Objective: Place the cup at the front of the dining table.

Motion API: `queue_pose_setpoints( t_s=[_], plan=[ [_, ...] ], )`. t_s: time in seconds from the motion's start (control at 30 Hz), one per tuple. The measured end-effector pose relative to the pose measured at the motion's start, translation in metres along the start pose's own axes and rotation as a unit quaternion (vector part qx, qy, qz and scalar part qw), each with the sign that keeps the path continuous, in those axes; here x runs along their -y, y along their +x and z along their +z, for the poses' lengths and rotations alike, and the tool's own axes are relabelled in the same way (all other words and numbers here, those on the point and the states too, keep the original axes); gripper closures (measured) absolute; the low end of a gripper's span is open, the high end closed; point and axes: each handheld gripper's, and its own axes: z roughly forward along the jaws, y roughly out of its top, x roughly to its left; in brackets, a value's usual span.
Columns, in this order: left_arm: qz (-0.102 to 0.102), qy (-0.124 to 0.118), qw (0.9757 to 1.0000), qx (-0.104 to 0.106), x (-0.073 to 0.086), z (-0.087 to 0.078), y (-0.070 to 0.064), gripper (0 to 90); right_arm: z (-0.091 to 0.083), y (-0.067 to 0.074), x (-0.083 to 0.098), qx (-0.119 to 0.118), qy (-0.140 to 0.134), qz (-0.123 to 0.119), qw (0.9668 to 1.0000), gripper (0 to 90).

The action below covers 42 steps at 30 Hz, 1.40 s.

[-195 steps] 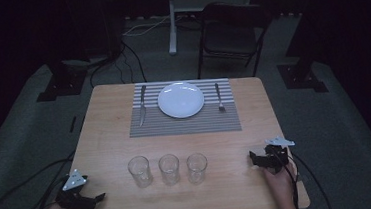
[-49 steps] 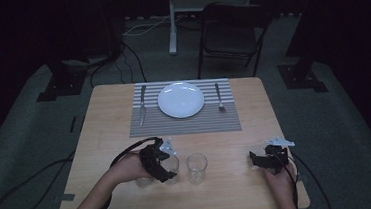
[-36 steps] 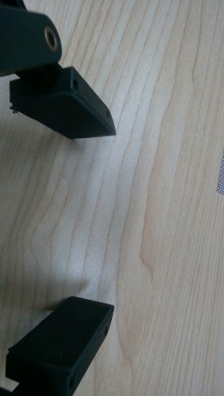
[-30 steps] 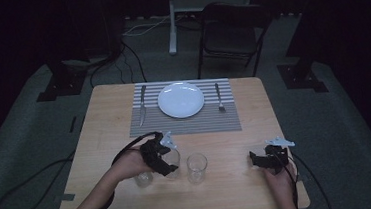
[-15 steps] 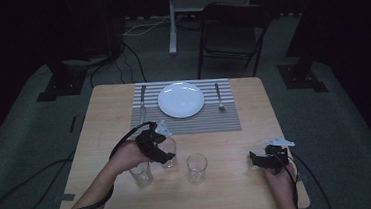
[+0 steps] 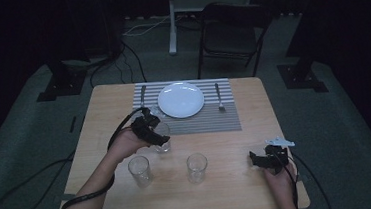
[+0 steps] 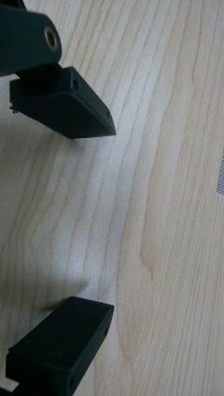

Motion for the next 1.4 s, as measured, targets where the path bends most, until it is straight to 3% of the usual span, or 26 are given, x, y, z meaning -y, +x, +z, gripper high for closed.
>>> queue_pose_setpoints(
  t_s=[0.13, 0.2, 0.27, 0.43, 0.7, 0.9, 1.17, 1.33, 1.4],
  plan=[
    [-0.023, 0.005, 0.9997, -0.006, -0.002, 0.005, 0.008, 28.5, 0.000, 0.000, 0.000, 0.000, 0.000, 0.000, 1.0000, 12.6],
    [-0.025, 0.008, 0.9996, -0.006, -0.002, 0.006, 0.010, 28.5, 0.000, 0.000, 0.000, 0.000, 0.000, 0.000, 1.0000, 12.6],
    [-0.031, 0.012, 0.9992, -0.023, -0.003, 0.011, 0.016, 28.6, 0.000, 0.000, 0.000, 0.000, 0.000, 0.000, 1.0000, 12.6],
    [-0.055, 0.002, 0.9981, -0.029, -0.008, 0.013, 0.029, 28.5, 0.000, 0.000, 0.000, 0.000, 0.000, 0.000, 1.0000, 12.6],
    [-0.093, -0.004, 0.9938, -0.062, -0.022, 0.024, 0.055, 28.6, 0.000, 0.000, 0.000, 0.000, 0.000, 0.000, 1.0000, 12.6],
    [-0.117, -0.001, 0.9908, -0.068, -0.027, 0.035, 0.075, 28.6, 0.000, 0.000, 0.000, 0.000, 0.000, 0.000, 1.0000, 12.6],
    [-0.125, 0.006, 0.9892, -0.077, -0.034, 0.045, 0.091, 28.5, 0.000, 0.000, 0.000, 0.000, 0.000, 0.000, 1.0000, 12.7],
    [-0.137, 0.016, 0.9868, -0.085, -0.038, 0.051, 0.098, 28.6, 0.000, 0.000, 0.000, 0.000, 0.000, 0.000, 1.0000, 12.7],
    [-0.133, 0.018, 0.9873, -0.086, -0.038, 0.053, 0.099, 28.6, 0.000, 0.000, 0.000, 0.000, 0.000, 0.000, 1.0000, 12.7]
  ],
)
